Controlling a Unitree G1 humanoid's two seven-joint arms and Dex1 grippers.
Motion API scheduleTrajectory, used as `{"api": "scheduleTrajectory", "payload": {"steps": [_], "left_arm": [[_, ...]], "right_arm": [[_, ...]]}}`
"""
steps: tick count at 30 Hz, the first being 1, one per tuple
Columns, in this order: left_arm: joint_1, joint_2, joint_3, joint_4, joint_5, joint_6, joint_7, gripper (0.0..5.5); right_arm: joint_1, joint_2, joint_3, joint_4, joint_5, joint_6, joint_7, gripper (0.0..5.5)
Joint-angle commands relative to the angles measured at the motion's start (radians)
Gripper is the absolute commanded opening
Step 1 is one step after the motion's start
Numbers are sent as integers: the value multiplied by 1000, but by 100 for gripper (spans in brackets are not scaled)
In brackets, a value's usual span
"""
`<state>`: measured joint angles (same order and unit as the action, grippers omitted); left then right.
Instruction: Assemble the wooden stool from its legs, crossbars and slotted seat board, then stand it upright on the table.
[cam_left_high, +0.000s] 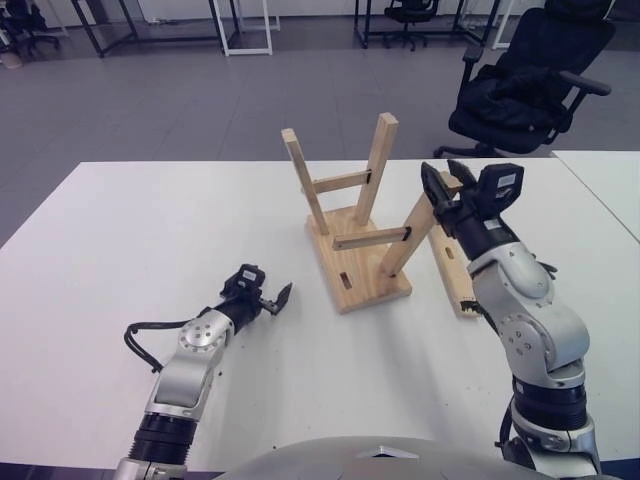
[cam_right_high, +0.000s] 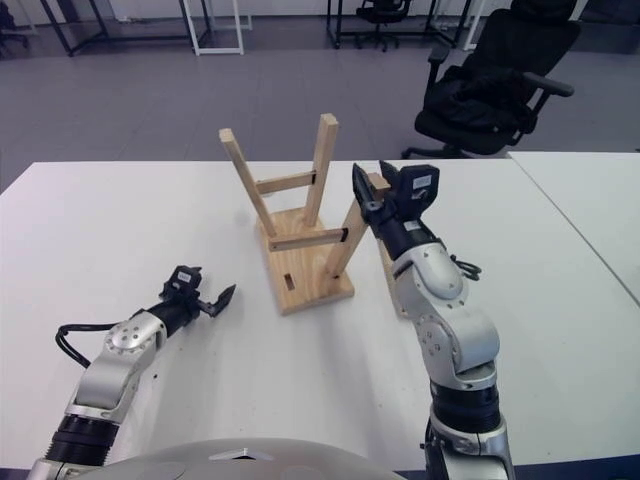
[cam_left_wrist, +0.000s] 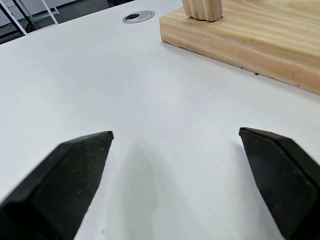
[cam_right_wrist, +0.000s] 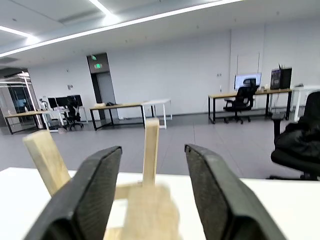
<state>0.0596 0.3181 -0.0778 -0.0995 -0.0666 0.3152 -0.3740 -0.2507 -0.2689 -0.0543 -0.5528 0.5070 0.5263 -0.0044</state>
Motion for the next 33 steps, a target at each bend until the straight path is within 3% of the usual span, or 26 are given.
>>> {"api": "scheduleTrajectory", "payload": {"steps": [1, 4, 6, 11, 16, 18, 23, 29, 33], "left_arm": [[-10, -5, 7, -1, 10, -7, 15, 465], [-4, -5, 8, -6, 11, -14, 19, 465], [-10, -9, 12, -8, 8, -21, 24, 465], [-30, -25, 57, -19, -19, -29, 49, 465], [-56, -25, 57, -8, -17, -22, 31, 465], [-56, -24, 54, -5, -14, -21, 27, 465], [-62, -25, 46, 3, -10, -21, 24, 465], [-67, -33, 37, 30, -10, -33, 25, 465], [-72, -40, 29, 57, -1, -47, 31, 465]], "right_arm": [[-139, -46, -70, -34, 62, 25, 54, 313], [-347, -109, -249, 98, 157, 62, 17, 363], [-336, -136, -318, 251, 132, 96, -16, 391], [19, -151, -100, 459, -19, 183, 107, 391], [192, -146, -59, 558, -110, 181, 146, 391], [211, -149, -45, 553, -123, 194, 165, 391], [209, -139, -35, 510, -126, 211, 196, 313], [155, -113, -89, 534, -171, 118, 158, 313], [152, -94, -59, 481, -163, 124, 202, 313]]}}
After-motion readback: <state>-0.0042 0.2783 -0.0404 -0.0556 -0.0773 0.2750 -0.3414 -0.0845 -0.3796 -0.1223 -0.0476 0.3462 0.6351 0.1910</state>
